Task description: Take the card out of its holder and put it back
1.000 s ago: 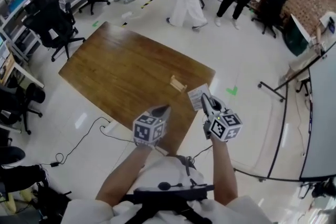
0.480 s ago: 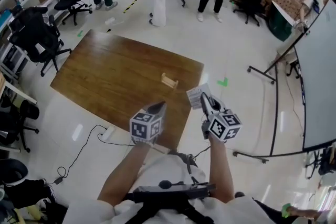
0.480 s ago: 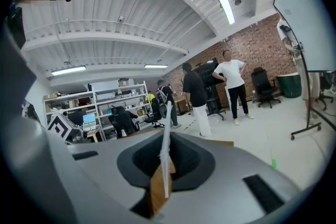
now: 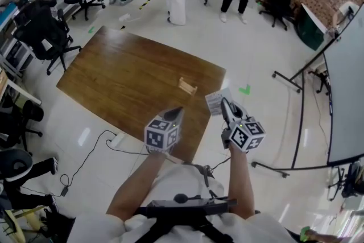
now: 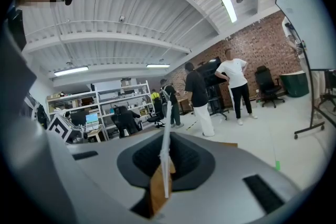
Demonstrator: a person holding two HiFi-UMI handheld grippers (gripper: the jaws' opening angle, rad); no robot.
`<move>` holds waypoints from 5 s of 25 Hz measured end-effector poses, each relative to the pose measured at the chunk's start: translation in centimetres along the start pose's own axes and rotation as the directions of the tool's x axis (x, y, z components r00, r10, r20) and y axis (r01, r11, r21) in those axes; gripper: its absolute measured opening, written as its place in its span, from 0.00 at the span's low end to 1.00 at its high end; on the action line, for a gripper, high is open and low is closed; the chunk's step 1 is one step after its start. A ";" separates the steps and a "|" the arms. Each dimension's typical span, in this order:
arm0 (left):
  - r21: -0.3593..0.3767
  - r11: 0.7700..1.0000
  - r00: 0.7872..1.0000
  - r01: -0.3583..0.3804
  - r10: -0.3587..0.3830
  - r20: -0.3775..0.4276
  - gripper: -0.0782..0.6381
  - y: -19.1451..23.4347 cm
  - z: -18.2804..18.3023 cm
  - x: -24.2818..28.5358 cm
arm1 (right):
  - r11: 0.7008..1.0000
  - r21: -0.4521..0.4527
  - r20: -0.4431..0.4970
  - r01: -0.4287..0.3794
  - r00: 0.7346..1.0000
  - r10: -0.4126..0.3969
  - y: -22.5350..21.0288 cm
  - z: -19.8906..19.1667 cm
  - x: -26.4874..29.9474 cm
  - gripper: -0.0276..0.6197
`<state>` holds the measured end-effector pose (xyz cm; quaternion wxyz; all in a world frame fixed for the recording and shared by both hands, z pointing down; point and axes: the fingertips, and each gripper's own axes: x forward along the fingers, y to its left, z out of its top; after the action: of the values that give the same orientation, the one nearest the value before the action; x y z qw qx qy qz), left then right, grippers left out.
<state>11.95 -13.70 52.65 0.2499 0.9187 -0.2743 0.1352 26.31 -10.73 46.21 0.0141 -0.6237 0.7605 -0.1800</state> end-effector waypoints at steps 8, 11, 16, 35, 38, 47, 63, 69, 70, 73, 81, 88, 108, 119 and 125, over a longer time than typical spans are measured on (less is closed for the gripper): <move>-0.054 0.997 0.999 -0.047 0.048 0.014 0.10 1.0 0.5 0.9 | 0.990 -0.059 -0.063 -0.129 0.990 0.125 -0.3 0.9 5.4 0.07; -0.049 0.995 0.996 -0.089 0.089 0.010 0.10 1.7 0.3 1.5 | 0.978 -0.093 -0.104 -0.189 0.978 0.179 -0.5 0.9 7.9 0.07; -0.084 0.986 0.989 -0.146 0.148 0.016 0.10 3.3 0.4 2.3 | 0.954 -0.122 -0.169 -0.273 0.953 0.251 -0.9 0.3 12.1 0.07; -0.118 0.965 0.971 -0.236 0.228 -0.074 0.10 4.9 -1.6 8.3 | 0.885 -0.079 -0.336 -0.459 0.848 0.410 -4.0 -5.4 22.4 0.07; -0.117 0.964 0.970 -0.237 0.228 -0.088 0.10 5.1 -1.9 8.7 | 0.883 -0.070 -0.344 -0.463 0.842 0.415 -4.1 -6.4 23.0 0.07; -0.143 0.955 0.964 -0.261 0.248 -0.098 0.10 6.6 -1.9 8.1 | 0.883 -0.050 -0.347 -0.468 0.837 0.424 -3.6 -7.0 23.4 0.07; -0.151 0.956 0.965 -0.251 0.235 -0.116 0.10 6.6 -2.7 8.0 | 0.892 -0.053 -0.347 -0.450 0.845 0.406 -4.1 -8.0 23.2 0.07; -0.169 0.951 0.964 -0.259 0.243 -0.112 0.10 6.7 -2.8 7.7 | 0.886 -0.054 -0.361 -0.461 0.836 0.413 -4.1 -8.4 23.1 0.07; -0.170 0.951 0.964 -0.260 0.244 -0.111 0.10 6.7 -2.9 7.7 | 0.885 -0.055 -0.363 -0.463 0.835 0.415 -4.1 -8.5 23.0 0.07; -0.175 0.949 0.963 -0.262 0.245 -0.109 0.10 6.8 -3.0 7.7 | 0.881 -0.055 -0.365 -0.469 0.831 0.420 -4.2 -8.7 23.2 0.07; -0.190 0.945 0.963 -0.265 0.249 -0.105 0.10 6.8 -3.1 7.7 | 0.871 -0.078 -0.379 -0.484 0.823 0.423 -4.1 -8.8 23.3 0.07; -0.193 0.943 0.961 -0.271 0.255 -0.105 0.10 7.0 -3.1 7.4 | 0.862 -0.103 -0.403 -0.497 0.813 0.421 -3.6 -9.3 23.4 0.07; -0.229 0.933 0.960 -0.278 0.262 -0.097 0.10 7.4 -3.9 7.3 | 0.874 -0.109 -0.473 -0.474 0.798 0.374 -4.7 -14.3 24.5 0.12; -0.241 0.945 0.975 -0.222 0.215 -0.055 0.10 6.4 -3.5 5.3 | 0.930 -0.075 -0.295 -0.360 0.899 0.324 -4.4 -6.4 22.5 0.41; -0.259 0.955 0.987 -0.145 0.159 0.036 0.10 6.0 -1.0 3.0 | 0.963 -0.082 -0.066 -0.256 0.966 0.251 -2.9 2.9 16.6 0.31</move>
<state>10.83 -18.83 56.93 0.3471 0.8585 -0.3661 0.0917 26.09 -27.77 47.74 -0.0119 -0.5159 0.8416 -0.1596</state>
